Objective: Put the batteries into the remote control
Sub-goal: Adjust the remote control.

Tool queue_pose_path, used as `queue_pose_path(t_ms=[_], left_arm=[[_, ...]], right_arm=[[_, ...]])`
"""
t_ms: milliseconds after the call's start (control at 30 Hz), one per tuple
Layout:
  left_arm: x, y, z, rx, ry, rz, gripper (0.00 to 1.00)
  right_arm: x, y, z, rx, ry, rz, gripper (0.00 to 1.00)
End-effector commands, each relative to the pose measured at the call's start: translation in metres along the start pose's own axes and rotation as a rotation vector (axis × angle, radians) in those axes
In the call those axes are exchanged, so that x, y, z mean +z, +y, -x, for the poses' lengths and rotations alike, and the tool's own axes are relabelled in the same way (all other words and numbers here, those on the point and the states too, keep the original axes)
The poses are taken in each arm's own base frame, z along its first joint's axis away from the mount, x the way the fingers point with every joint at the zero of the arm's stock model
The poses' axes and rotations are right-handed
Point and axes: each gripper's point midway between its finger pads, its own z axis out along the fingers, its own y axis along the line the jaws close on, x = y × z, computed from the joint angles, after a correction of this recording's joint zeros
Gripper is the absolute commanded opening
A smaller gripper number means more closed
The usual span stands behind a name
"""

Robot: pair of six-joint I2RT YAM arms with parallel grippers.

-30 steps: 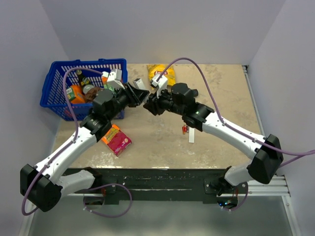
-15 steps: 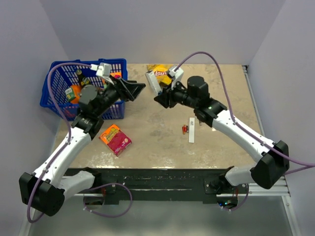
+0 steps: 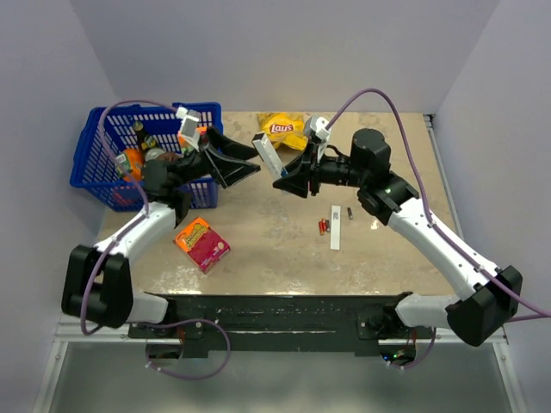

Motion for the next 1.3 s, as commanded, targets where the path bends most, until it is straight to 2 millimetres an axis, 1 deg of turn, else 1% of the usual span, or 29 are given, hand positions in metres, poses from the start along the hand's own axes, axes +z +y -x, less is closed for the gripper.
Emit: queue_pose_path(t_ms=[0,33,167,233,300,400,467,500,567,600,667,733,833,1000,1200,1267], left_arm=[[-0.007,-0.068,0.012,0.216,-0.016,-0.382,0.75],[-0.006,-0.067,0.012,0.184,-0.001,-0.388,0.75],[0.003,-0.077,0.01,0.248,0.021,-0.439,0.75],[0.003,-0.082,0.013,0.277,0.012,-0.448,0.75],[0.003,-0.086,0.015,0.3,0.007,-0.456,0.75],[0.002,-0.09,0.014,0.334,-0.001,-0.462,0.75],[0.001,-0.089,0.013,0.358,-0.012,-0.456,0.75],[0.0,-0.091,0.013,0.366,-0.014,-0.457,0.75],[-0.001,-0.091,0.012,0.374,-0.022,-0.454,0.75],[-0.002,-0.094,0.014,0.384,-0.028,-0.457,0.75],[-0.003,-0.094,0.012,0.397,-0.035,-0.452,0.75],[-0.004,-0.095,0.012,0.408,-0.04,-0.452,0.75],[-0.003,-0.094,0.013,0.424,-0.048,-0.449,0.75],[-0.002,-0.097,0.017,0.454,-0.067,-0.455,0.75],[0.001,-0.104,0.014,0.463,-0.057,-0.484,0.74],[0.002,-0.106,0.013,0.464,-0.061,-0.489,0.74]], right_arm=[[-0.012,0.032,0.035,-0.132,-0.07,0.124,0.04],[-0.012,0.032,0.036,-0.136,-0.072,0.13,0.04],[-0.011,0.035,0.035,-0.144,-0.07,0.148,0.04],[-0.011,0.035,0.034,-0.139,-0.067,0.148,0.04],[-0.011,0.029,0.037,-0.128,-0.075,0.113,0.03],[-0.009,0.026,0.037,-0.109,-0.079,0.103,0.03],[-0.009,0.024,0.039,-0.092,-0.084,0.084,0.02],[-0.009,0.025,0.045,-0.105,-0.105,0.079,0.02],[-0.01,0.021,0.048,-0.095,-0.116,0.053,0.01],[-0.01,0.021,0.051,-0.097,-0.122,0.048,0.01],[-0.012,0.02,0.055,-0.095,-0.13,0.034,0.01],[-0.013,0.021,0.055,-0.095,-0.129,0.032,0.01],[-0.013,0.023,0.051,-0.085,-0.114,0.05,0.0],[-0.012,0.027,0.046,-0.084,-0.107,0.077,0.01],[-0.011,0.029,0.047,-0.081,-0.114,0.092,0.01],[-0.01,0.031,0.045,-0.075,-0.11,0.108,0.02]])
